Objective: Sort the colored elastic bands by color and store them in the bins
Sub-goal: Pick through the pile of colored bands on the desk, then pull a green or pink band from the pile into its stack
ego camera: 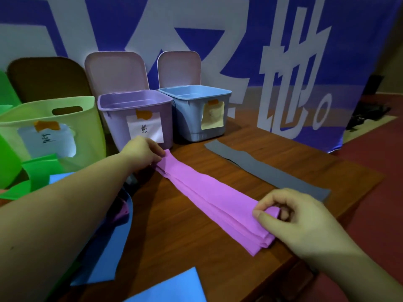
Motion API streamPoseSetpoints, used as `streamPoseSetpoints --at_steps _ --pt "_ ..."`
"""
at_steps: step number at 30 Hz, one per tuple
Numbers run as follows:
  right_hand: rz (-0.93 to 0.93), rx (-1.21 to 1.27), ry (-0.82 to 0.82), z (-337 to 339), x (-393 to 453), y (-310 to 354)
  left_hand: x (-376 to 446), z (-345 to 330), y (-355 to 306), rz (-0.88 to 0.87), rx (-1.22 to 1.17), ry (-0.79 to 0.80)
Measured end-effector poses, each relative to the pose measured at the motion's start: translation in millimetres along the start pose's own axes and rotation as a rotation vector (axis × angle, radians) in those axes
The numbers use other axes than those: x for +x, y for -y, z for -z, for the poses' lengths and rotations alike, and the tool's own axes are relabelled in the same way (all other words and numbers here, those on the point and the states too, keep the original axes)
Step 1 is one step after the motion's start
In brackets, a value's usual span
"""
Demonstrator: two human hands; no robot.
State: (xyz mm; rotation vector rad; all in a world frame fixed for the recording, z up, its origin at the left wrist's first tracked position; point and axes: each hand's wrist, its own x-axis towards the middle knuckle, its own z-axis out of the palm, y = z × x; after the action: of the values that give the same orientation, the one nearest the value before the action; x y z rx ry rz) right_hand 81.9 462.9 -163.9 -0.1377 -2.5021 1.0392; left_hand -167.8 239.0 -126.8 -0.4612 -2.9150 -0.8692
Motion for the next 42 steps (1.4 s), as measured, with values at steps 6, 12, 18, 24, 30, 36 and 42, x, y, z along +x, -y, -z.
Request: streamPoseSetpoints --at_steps 6,12,18,24,30,36,42 --pt "0.017 -0.111 0.085 5 7 -1 -5 -1 -7 -0.082 0.299 0.056" --pt "0.093 -0.186 0.200 5 23 32 -33 38 -28 -0.213 0.376 0.031" --pt "0.303 -0.353 0.295 -20 38 92 -110 91 -7 -0.287 0.374 -0.076" --pt "0.517 -0.352 0.306 -71 42 154 -198 143 58 -0.162 0.509 -0.156" --pt "0.637 -0.287 0.364 -131 48 202 -243 154 110 -0.042 0.494 -0.270" --pt "0.657 -0.211 0.413 -174 48 223 -237 135 131 -0.129 0.413 -0.173" --pt "0.630 -0.129 0.530 -176 47 217 -232 128 138 -0.204 0.313 -0.135"
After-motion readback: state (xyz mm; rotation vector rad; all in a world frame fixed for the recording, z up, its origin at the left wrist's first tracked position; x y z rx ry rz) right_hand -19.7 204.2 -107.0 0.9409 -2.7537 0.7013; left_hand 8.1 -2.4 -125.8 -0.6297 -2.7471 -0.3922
